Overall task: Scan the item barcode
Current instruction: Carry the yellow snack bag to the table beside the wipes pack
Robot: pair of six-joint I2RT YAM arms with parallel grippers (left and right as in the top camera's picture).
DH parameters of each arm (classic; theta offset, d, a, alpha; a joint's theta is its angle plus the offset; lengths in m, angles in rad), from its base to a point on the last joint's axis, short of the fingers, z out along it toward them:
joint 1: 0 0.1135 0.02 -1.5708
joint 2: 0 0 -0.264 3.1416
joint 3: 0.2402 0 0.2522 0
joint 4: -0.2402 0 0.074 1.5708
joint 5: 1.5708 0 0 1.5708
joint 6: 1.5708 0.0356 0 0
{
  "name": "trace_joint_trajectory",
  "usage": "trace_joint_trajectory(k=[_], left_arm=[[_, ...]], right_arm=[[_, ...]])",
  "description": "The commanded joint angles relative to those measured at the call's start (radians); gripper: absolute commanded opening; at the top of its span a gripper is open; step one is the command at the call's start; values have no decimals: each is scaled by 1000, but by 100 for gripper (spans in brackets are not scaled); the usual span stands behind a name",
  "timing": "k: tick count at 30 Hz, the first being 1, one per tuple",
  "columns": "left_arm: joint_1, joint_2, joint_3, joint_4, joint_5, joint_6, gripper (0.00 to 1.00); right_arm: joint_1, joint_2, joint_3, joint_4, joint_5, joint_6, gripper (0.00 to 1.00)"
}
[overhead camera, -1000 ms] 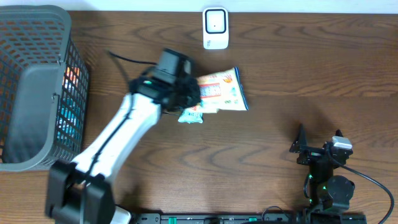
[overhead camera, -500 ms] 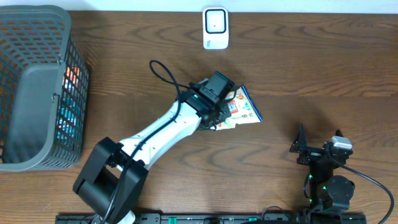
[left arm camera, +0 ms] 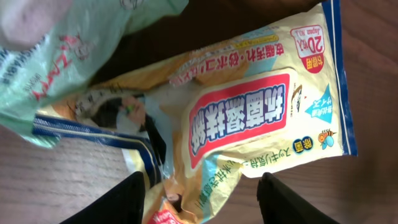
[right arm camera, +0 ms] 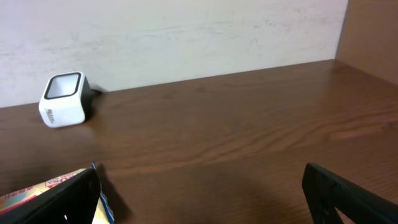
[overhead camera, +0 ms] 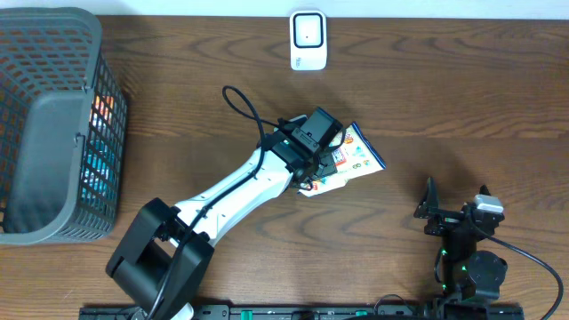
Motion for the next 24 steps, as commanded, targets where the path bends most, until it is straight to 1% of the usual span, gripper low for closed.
trace_joint_trajectory(k=[1,4,5,7,9,11,12,13,16,18,20,24], left_arm=[[27,-84,44,-9,-24,153,66],[55,-178,67,-12,-25,272,72],[81,-245,75,-19,-47,328,75],[127,-337,78,-27,-108,376,84],[187,-420,78,-26,-151,438,93],[272,-509,78,-21,-186,510,98],[316,-546,78,-19,-201,527,100],[375,-589,79,-17,-216,534,98],[558,-690,79,0,-230,534,98],[695,-742,79,8,-229,558,98],[858,-777,79,8,-229,631,98],[1089,-764,79,8,-229,754,98]], right_arm=[[-11,-3,-1,-4,-2,-13,99],[-11,-3,-1,-4,-2,-13,99],[-11,-3,-1,-4,-2,-13,99],[-11,-3,-1,-4,-2,-13,99],[-11,-3,-1,-4,-2,-13,99],[-11,-3,-1,-4,-2,-13,99],[-11,-3,-1,-4,-2,-13,99],[-11,-3,-1,-4,-2,-13,99],[-11,-3,-1,-4,-2,-13,99],[-11,-3,-1,-4,-2,-13,99],[-11,-3,-1,-4,-2,-13,99],[-11,-3,-1,-4,-2,-13,99]])
